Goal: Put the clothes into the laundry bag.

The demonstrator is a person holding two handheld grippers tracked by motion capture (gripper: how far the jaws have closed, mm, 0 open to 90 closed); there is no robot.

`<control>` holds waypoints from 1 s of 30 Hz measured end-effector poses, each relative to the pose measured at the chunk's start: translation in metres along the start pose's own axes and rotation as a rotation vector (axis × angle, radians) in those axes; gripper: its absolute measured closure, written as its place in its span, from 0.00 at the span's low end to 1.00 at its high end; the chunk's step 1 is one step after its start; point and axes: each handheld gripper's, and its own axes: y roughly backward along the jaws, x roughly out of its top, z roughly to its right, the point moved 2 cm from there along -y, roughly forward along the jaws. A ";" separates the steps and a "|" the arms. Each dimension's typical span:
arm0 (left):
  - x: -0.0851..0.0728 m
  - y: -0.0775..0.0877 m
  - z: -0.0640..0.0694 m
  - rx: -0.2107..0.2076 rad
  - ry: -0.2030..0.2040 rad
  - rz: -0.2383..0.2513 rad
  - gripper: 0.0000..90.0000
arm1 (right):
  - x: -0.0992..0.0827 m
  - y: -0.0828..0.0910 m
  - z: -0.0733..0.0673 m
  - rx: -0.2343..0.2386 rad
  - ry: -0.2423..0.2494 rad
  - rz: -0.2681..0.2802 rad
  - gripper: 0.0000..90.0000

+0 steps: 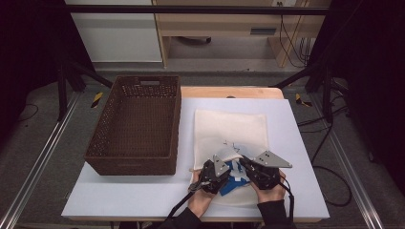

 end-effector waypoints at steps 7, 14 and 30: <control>-0.009 0.019 0.003 -0.093 -0.014 0.043 0.37 | -0.001 0.000 0.002 -0.005 -0.003 -0.003 0.97; -0.014 0.009 -0.002 -0.046 0.004 -0.020 0.49 | -0.002 -0.002 0.000 -0.003 0.000 -0.015 0.97; 0.017 -0.006 0.016 0.026 -0.038 0.011 0.86 | 0.001 0.000 0.000 0.002 -0.006 0.008 0.98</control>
